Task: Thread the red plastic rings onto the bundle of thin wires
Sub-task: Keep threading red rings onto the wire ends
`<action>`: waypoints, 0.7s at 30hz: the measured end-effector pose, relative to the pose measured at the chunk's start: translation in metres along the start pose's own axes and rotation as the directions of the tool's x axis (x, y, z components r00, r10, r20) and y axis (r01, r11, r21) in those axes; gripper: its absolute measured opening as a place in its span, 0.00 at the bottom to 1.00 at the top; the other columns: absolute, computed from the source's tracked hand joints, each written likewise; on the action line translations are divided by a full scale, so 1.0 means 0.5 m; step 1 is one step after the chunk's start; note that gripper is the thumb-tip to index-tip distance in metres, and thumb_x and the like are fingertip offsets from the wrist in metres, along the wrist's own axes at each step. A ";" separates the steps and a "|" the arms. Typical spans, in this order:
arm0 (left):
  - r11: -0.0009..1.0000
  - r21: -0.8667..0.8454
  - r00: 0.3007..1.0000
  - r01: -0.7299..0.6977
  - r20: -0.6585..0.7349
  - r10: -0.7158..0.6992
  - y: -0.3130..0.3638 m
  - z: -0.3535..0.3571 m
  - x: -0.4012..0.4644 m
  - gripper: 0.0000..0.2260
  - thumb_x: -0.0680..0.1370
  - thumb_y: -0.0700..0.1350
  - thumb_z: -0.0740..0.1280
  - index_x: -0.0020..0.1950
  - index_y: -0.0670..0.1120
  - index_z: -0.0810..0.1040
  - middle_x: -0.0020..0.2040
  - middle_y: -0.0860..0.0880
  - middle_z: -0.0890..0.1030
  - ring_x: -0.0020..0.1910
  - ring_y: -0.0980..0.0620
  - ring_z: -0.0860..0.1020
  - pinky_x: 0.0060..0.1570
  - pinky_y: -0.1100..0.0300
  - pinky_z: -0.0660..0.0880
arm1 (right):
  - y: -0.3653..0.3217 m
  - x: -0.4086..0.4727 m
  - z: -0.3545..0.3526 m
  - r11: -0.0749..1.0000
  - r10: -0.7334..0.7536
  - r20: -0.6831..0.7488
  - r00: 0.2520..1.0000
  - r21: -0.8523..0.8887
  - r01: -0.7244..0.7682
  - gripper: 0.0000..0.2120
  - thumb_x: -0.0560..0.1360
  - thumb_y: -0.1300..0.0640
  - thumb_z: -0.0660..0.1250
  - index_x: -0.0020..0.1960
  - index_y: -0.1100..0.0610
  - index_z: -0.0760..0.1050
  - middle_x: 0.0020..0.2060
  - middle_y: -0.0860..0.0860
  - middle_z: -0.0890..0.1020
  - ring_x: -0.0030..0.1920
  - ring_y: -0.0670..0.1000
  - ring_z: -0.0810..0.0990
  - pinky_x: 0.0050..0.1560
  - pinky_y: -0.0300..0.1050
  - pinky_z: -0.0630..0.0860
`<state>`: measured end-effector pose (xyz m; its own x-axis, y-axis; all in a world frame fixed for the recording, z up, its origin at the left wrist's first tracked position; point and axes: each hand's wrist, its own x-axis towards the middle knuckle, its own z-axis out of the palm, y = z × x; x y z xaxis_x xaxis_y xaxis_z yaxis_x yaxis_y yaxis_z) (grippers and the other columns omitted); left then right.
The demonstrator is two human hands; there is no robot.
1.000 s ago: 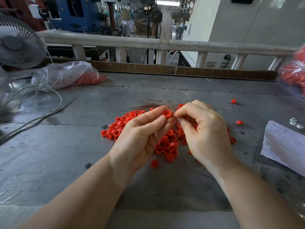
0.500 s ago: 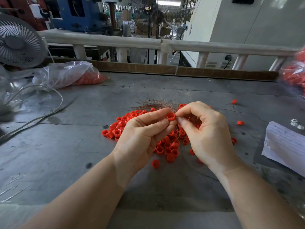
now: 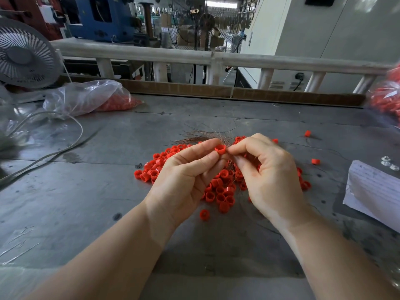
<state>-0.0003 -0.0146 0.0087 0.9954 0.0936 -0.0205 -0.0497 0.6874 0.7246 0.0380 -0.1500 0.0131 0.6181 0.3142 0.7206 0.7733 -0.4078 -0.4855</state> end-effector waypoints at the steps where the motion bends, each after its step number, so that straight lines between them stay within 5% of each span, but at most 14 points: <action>1: 1.000 0.000 1.000 -0.007 0.005 0.007 0.000 -0.001 0.000 0.10 0.64 0.33 0.67 0.39 0.42 0.85 0.38 0.44 0.84 0.38 0.52 0.83 0.36 0.67 0.78 | -0.001 0.000 0.001 1.000 -0.004 0.001 1.000 -0.001 0.004 0.05 0.71 0.68 0.68 0.43 0.61 0.80 0.37 0.50 0.78 0.41 0.51 0.78 0.44 0.46 0.75; 11: 1.000 -0.013 0.996 -0.002 0.086 0.003 0.000 0.001 -0.001 0.11 0.66 0.34 0.66 0.43 0.42 0.85 0.40 0.46 0.84 0.39 0.54 0.83 0.40 0.67 0.78 | -0.010 0.004 -0.005 0.955 0.190 0.043 0.981 0.226 -0.195 0.11 0.71 0.67 0.70 0.39 0.51 0.78 0.31 0.41 0.80 0.35 0.38 0.77 0.38 0.26 0.70; 17: 0.999 -0.040 0.994 0.012 0.111 -0.008 0.000 0.004 -0.003 0.11 0.67 0.33 0.65 0.42 0.41 0.85 0.40 0.45 0.84 0.39 0.54 0.83 0.40 0.66 0.79 | -0.008 0.008 -0.002 0.913 0.246 0.072 0.966 0.316 -0.256 0.13 0.71 0.67 0.71 0.38 0.49 0.77 0.33 0.35 0.81 0.35 0.36 0.79 0.38 0.26 0.71; 21: 0.998 -0.062 0.992 0.032 0.122 -0.024 0.001 0.005 -0.005 0.10 0.67 0.33 0.64 0.41 0.41 0.85 0.41 0.44 0.84 0.38 0.53 0.83 0.39 0.65 0.79 | -0.001 0.008 0.000 0.824 0.341 0.123 0.932 0.438 -0.359 0.09 0.69 0.66 0.72 0.38 0.53 0.77 0.33 0.42 0.83 0.36 0.39 0.81 0.39 0.29 0.74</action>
<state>-0.0024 -0.0164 0.0109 0.9989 -0.0114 0.0463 -0.0231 0.7332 0.6796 0.0401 -0.1486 0.0163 0.8571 0.2592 0.4452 0.4772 -0.0739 -0.8757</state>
